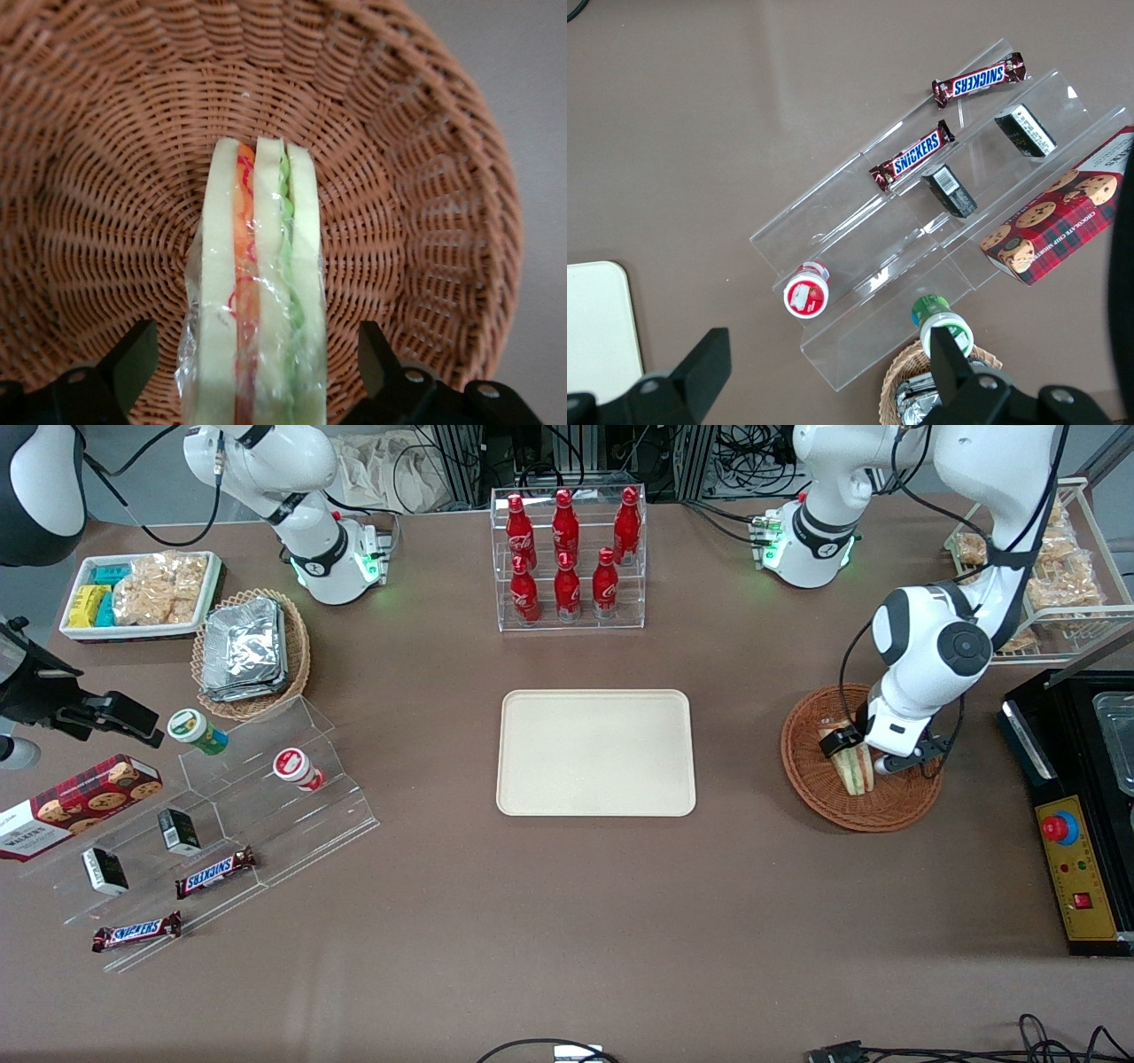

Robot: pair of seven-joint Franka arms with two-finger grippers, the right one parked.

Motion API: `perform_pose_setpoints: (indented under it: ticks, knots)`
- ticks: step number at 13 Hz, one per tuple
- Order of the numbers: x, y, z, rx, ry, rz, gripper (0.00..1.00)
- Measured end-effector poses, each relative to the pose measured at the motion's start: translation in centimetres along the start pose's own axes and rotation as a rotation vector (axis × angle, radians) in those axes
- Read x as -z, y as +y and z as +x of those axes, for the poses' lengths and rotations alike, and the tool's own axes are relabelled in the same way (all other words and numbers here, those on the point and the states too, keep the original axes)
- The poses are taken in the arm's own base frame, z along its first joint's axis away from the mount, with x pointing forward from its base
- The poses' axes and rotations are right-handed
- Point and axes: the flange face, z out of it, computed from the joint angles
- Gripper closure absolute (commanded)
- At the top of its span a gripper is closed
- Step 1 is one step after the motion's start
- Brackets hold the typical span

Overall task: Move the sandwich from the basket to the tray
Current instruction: 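Lower the left gripper and close it on the wrapped sandwich, then lift the sandwich up out of the basket with the left gripper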

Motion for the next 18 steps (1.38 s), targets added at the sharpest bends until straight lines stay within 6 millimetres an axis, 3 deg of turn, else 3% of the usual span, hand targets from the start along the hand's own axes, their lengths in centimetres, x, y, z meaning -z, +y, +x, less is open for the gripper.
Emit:
perform_pose_setpoints:
  ticks: [1, 2, 3, 7, 9, 12, 16, 18]
  knots:
    - [-0.2, 0.0, 0.0, 0.000, -0.003, 0.001, 0.61]
    - [-0.2, 0.0, 0.0, -0.001, -0.003, 0.001, 0.86]
    - [-0.2, 0.0, 0.0, -0.002, -0.003, 0.001, 0.99]
    - [0.4, 0.1, 0.1, -0.008, 0.001, -0.001, 0.98]
    - [2.6, 0.3, 0.1, -0.013, -0.026, 0.004, 0.98]
    - [10.9, 0.8, 0.3, -0.026, -0.058, 0.003, 0.97]
    - [27.9, 2.1, 1.7, -0.076, -0.110, 0.014, 0.95]
    - [34.6, 3.5, 1.8, -0.108, -0.131, 0.025, 0.95]
